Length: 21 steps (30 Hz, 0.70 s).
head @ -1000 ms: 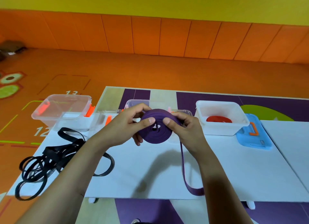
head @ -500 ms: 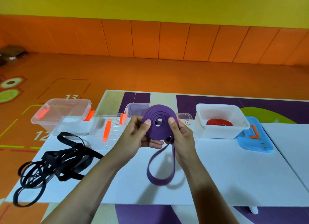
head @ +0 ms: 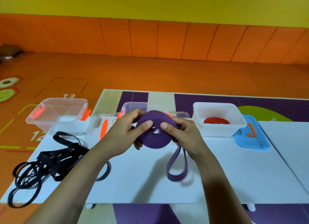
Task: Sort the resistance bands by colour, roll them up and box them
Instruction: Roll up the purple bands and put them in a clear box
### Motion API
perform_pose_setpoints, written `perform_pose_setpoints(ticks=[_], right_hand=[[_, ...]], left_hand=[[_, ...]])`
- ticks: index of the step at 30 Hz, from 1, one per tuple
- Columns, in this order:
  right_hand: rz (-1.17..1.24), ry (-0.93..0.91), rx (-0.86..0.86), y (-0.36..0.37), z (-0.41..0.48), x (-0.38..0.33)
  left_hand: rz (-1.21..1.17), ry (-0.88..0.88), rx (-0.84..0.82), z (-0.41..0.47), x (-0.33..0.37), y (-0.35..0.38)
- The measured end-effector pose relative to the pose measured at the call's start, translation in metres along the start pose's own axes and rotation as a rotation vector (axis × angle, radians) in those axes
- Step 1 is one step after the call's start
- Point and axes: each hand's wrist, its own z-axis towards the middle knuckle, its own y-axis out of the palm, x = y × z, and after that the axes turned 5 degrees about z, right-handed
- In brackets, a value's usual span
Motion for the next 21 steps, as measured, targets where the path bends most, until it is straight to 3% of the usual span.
perform_pose_setpoints(ticks=[4,9,12,15,18,21], right_hand=[[0.025,-0.007,0.101,-0.007,-0.003,0.005],[0.108,0.033,0.216,0.007,-0.004,0.026],[-0.022,0.070,0.149,-0.007,-0.009,0.036],[-0.017,0.089,0.028,-0.022,-0.013,0.039],[-0.092,0.096,-0.117,-0.023,-0.014,0.038],[-0.041,0.118,-0.103,-0.019,-0.009,0.044]], left_hand=[[-0.284,-0.106,0.137,0.004,-0.005,0.022],[-0.497,-0.310,0.083,-0.005,-0.006,0.057],[-0.315,-0.405,0.037,-0.005,-0.017,0.053],[0.000,-0.349,0.027,-0.004,-0.023,0.038],[0.077,-0.302,-0.138,-0.001,-0.019,0.033],[0.063,-0.293,-0.204,0.002,-0.019,0.036]])
